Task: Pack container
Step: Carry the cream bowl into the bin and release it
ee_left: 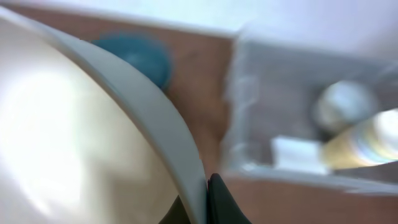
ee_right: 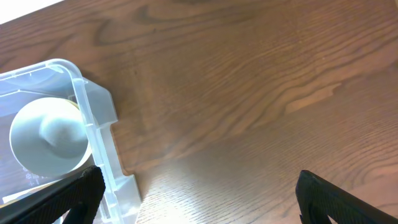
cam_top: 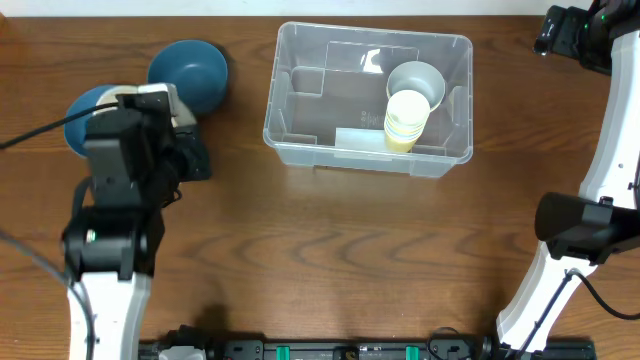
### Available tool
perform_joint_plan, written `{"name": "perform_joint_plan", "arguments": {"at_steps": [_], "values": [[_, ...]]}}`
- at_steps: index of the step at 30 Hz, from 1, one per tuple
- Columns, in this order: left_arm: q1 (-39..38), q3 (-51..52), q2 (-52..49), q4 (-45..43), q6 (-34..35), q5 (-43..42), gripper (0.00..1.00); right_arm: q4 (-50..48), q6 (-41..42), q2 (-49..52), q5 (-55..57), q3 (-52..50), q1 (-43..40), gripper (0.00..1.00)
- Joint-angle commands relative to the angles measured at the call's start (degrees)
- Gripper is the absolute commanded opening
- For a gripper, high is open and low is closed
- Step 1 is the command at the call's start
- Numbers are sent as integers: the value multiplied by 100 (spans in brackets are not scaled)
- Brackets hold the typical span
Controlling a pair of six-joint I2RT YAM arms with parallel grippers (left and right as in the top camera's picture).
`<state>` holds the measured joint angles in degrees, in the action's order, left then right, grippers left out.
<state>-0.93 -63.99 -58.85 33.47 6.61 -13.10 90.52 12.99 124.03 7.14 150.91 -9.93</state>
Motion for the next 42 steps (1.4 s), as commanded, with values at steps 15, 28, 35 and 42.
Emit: {"name": "perform_joint_plan", "arguments": {"at_steps": [15, 28, 35, 42], "values": [[-2271, -2562, -1998, -343, -715, 1464, 6, 11, 68, -4, 35, 90, -20, 99], [-3394, -3193, -4282, -1010, -2013, 2435, 6, 11, 68, -4, 35, 90, -20, 99], [-3392, -3191, -4850, -1263, -1781, 2391, 6, 11, 68, -4, 35, 90, -20, 99], [-3392, -3191, -5318, -1423, -1591, 2365, 6, 11, 68, -4, 35, 90, -20, 99]]}}
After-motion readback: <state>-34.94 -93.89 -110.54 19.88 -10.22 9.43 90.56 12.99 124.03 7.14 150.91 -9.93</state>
